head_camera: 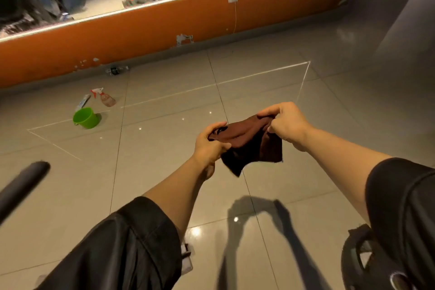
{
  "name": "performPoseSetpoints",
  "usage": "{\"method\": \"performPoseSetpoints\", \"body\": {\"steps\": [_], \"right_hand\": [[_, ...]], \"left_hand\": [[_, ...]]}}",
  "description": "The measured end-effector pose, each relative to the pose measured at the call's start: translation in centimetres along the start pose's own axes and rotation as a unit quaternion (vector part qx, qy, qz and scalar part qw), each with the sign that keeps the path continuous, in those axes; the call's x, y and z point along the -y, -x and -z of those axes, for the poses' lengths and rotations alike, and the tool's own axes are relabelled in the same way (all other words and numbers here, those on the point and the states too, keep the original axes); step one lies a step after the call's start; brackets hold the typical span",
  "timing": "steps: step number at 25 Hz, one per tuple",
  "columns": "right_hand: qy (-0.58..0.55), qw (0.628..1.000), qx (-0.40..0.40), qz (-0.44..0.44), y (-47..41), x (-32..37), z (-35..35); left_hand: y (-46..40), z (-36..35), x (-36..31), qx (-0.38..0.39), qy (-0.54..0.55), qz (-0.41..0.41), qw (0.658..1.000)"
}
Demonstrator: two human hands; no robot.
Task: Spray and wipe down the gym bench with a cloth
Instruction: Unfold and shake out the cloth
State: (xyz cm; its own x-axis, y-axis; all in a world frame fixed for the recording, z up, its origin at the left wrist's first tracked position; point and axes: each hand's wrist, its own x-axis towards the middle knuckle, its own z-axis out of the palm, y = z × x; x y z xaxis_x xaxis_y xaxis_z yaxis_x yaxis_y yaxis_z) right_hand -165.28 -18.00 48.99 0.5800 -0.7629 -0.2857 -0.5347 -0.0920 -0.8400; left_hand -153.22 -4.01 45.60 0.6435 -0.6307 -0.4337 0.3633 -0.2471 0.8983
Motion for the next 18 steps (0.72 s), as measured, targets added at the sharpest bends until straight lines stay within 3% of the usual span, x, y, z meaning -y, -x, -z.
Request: {"method": "performPoseSetpoints", "body": {"steps": [5, 10, 16, 18], "right_hand": [[0.150, 0.984, 0.003, 0.092, -1.3, 9.0, 8.7], [0.232, 0.960, -0.041, 0.153, -3.6, 15.9, 12.2], [0.186, 0.966, 0.044, 0.176, -8.3, 23.1, 12.0], [0.159, 0.969, 0.038, 0.183, -10.6, 25.5, 10.5]], "left_hand": [[0.6, -2.9, -10.6, 0.008, -0.114, -0.076, 0.990], [0.2, -3.5, -18.4, -0.083, -0.293, -0.164, 0.938], [-4.5, 1.0, -26.6, -0.171, -0.443, -0.228, 0.850], [-7.4, 1.6, -29.1, -0.148, -0.401, -0.230, 0.874]]}}
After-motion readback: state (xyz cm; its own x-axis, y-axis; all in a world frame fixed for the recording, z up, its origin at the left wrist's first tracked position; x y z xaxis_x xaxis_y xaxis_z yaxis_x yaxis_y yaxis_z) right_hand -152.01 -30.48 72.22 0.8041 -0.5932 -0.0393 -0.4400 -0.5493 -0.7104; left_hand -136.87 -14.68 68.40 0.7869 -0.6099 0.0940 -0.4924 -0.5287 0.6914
